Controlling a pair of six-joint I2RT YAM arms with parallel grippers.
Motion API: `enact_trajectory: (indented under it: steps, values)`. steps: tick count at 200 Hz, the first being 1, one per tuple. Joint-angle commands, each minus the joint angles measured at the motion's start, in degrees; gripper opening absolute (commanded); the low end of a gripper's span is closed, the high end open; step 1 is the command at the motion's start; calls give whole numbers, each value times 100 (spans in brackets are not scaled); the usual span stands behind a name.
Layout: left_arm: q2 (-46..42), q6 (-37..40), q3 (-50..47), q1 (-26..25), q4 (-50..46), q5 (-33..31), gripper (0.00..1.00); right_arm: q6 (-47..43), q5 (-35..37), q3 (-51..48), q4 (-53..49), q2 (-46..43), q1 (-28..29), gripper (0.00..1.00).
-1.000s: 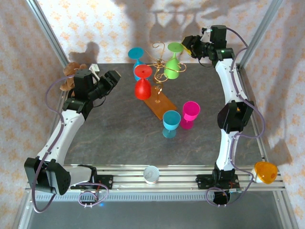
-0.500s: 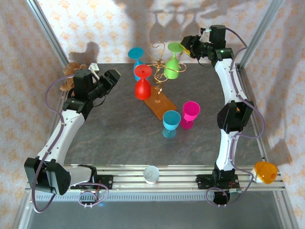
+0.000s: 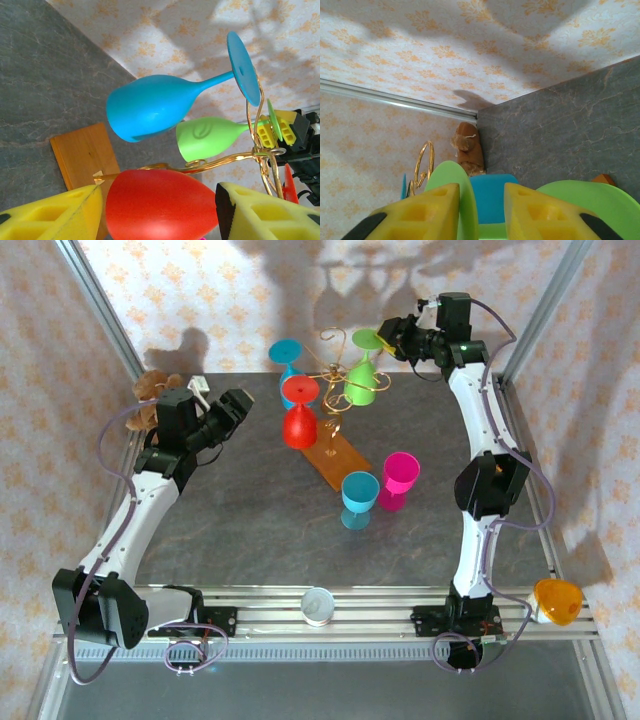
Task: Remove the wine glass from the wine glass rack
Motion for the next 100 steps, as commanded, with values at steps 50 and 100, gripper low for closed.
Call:
enact_trajectory:
  steps: [50,100]
  values:
    - [-132,-101,-105,64,351,48,61,-125,-22,247,-17,-191,29,24]
    - [-87,-116,-101,64,386,70,61,-184,13,234,-61,-256,20,21]
